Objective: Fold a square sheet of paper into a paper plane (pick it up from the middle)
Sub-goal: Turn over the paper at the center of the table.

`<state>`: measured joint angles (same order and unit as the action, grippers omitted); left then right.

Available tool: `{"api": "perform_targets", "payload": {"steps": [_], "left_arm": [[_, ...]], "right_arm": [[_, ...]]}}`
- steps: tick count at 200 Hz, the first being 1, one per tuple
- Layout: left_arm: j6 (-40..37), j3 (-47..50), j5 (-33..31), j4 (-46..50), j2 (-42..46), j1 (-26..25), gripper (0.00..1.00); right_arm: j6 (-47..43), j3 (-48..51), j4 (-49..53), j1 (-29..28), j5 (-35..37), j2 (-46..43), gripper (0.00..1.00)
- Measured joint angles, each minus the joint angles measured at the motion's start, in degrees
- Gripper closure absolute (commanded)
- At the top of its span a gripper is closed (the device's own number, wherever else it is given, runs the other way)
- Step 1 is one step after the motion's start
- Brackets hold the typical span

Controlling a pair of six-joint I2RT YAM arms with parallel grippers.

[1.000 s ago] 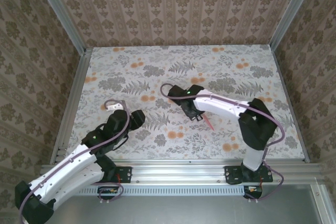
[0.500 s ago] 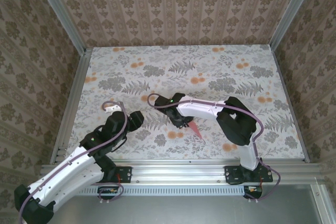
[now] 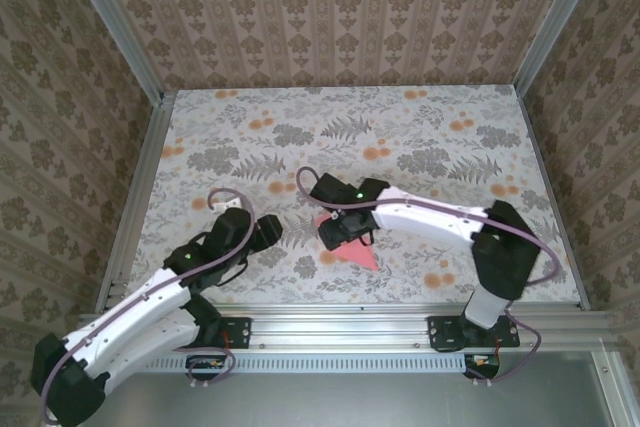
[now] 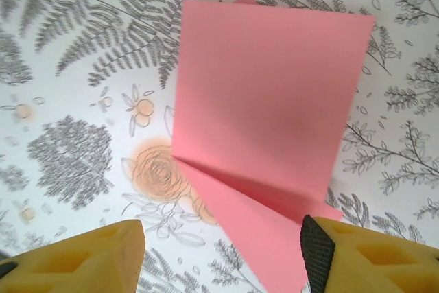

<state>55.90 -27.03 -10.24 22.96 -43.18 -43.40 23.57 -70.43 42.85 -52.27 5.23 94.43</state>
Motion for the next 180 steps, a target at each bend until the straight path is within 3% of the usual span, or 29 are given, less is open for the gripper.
{"api": "perform_targets", "payload": {"steps": [44,73,102,132,180], "left_arm": [[-0.42,-3.54,4.87,-1.51,-11.47,-0.07,0.26],[-0.59,-7.74,7.78,-3.78,-20.22,-1.18,0.26],[-0.63,-11.78,9.51,-5.42,-27.76,-3.04,0.26],[-0.63,-16.04,10.80,-6.03,-33.83,-4.85,0.27],[-0.59,-17.64,13.35,-7.06,-37.92,-6.14,0.26]], "right_arm": [[-5.60,20.81,-14.99,0.15,0.44,-19.37,0.45],[-9.90,32.15,-21.75,0.63,-0.63,-28.48,0.68],[-8.63,31.67,-23.67,5.81,-9.18,-25.55,0.89],[-3.91,29.97,-26.91,10.45,-17.99,-17.27,0.90],[-0.28,29.97,-28.59,14.38,-22.29,-11.37,0.91]]}}
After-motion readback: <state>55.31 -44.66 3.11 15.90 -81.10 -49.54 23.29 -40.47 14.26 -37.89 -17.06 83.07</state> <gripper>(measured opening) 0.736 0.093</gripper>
